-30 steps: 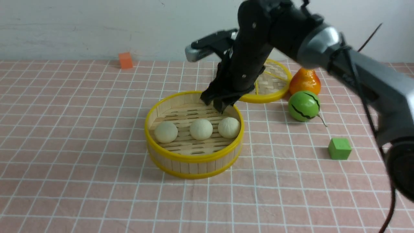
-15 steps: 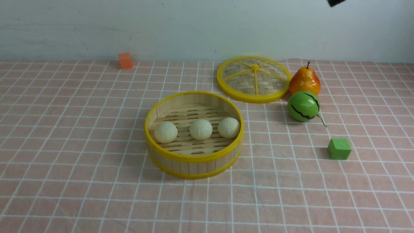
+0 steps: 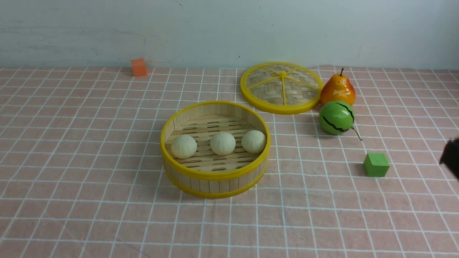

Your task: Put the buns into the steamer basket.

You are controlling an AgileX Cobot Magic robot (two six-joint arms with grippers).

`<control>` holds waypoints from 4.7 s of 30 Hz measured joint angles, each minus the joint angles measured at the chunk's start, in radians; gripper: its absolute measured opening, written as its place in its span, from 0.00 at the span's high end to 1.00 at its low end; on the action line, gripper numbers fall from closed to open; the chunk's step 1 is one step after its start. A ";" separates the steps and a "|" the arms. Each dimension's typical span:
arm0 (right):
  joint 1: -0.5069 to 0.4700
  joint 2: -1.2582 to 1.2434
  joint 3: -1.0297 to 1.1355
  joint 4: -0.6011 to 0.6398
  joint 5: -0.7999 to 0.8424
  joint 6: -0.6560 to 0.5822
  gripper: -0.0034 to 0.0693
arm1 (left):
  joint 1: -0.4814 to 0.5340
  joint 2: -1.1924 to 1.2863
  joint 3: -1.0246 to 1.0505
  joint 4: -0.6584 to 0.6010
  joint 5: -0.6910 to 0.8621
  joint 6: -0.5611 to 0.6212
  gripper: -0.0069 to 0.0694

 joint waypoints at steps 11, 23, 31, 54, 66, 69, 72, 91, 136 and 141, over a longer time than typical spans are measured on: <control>0.000 -0.095 0.302 0.064 -0.251 0.052 0.95 | 0.000 0.000 0.000 0.000 0.004 0.001 0.93; -0.005 -0.131 0.305 0.082 -0.125 -0.062 0.94 | 0.000 0.000 0.000 0.000 0.008 0.001 0.93; -0.259 -0.391 0.305 0.158 0.184 -0.118 0.95 | 0.000 0.000 0.000 0.001 0.017 0.001 0.93; -0.432 -0.426 0.295 -0.017 0.527 0.156 0.95 | 0.000 -0.001 0.001 0.001 0.027 0.001 0.91; -0.432 -0.426 0.295 -0.015 0.528 0.157 0.94 | 0.000 -0.001 0.004 0.000 0.032 0.001 0.91; -0.432 -0.426 0.295 -0.015 0.531 0.157 0.94 | 0.017 -0.020 0.021 0.000 0.046 0.001 0.91; -0.432 -0.426 0.295 -0.015 0.531 0.157 0.93 | 0.066 -0.022 0.052 -0.011 0.075 0.001 0.91; -0.432 -0.426 0.294 -0.015 0.532 0.157 0.91 | 0.207 -0.022 0.297 -0.432 0.241 0.438 0.93; -0.432 -0.426 0.294 -0.016 0.532 0.157 0.84 | 0.207 -0.022 0.297 -0.433 0.225 0.443 0.93; -0.432 -0.426 0.294 -0.016 0.532 0.157 0.83 | 0.207 -0.022 0.297 -0.433 0.225 0.443 0.92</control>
